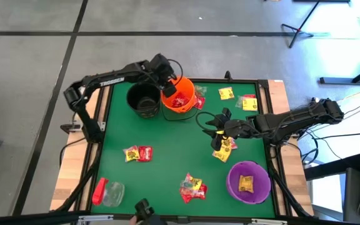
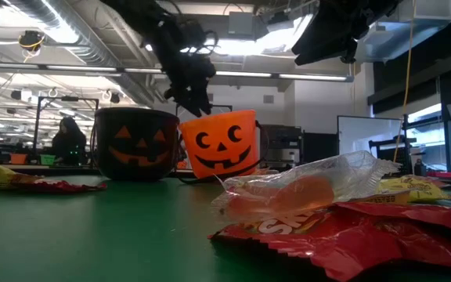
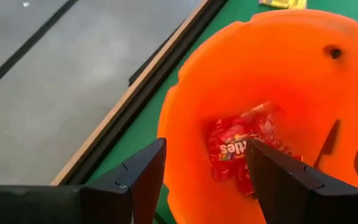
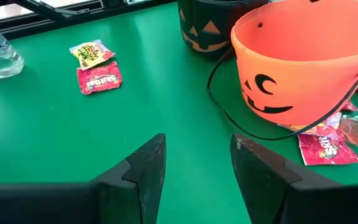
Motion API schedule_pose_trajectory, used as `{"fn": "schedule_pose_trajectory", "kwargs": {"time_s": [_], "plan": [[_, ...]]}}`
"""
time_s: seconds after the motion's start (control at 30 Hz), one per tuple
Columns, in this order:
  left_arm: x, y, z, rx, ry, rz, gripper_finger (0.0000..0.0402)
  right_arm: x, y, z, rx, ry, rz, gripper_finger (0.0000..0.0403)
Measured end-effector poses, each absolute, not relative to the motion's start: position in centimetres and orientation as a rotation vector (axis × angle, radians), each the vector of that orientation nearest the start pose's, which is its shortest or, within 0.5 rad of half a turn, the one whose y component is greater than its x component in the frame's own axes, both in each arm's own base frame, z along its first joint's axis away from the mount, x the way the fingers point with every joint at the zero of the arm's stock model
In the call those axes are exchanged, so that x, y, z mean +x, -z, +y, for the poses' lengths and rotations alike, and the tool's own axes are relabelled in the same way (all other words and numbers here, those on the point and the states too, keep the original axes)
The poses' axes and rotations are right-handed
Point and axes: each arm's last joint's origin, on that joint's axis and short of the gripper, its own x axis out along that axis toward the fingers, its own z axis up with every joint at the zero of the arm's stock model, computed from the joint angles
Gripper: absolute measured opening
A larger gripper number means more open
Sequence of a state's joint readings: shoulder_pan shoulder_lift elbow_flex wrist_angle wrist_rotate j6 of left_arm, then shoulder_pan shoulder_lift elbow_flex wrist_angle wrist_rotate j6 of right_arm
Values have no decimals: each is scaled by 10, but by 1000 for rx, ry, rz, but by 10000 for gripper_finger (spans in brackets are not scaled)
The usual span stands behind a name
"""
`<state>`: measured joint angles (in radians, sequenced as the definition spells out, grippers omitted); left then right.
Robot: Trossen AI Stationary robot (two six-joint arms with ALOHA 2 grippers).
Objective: Sort candy
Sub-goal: Pour the candies from the orange bin on the table
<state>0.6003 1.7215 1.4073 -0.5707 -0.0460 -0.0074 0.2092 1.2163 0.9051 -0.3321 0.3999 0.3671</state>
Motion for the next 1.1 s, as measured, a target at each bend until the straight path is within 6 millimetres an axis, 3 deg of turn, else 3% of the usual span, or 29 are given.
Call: {"fn": "schedule_pose_trajectory", "kwargs": {"time_s": [0.2, 0.53, 0.67, 0.83, 0.97, 1.1], "plan": [[313, -269, 231, -261, -647, 959, 212, 252, -276, 42, 179, 290, 581, 177], [311, -244, 244, -419, -533, 1021, 205, 251, -275, 43, 181, 283, 588, 177], [314, -245, 242, -408, -524, 1003, 150, 251, -275, 43, 182, 283, 587, 177], [318, -247, 240, -380, -505, 987, 21, 252, -275, 43, 182, 283, 587, 177], [324, -249, 233, -356, -489, 969, 4, 252, -275, 43, 181, 283, 587, 177], [336, -265, 213, -257, -510, 920, 2, 251, -275, 42, 176, 298, 583, 177]]}}
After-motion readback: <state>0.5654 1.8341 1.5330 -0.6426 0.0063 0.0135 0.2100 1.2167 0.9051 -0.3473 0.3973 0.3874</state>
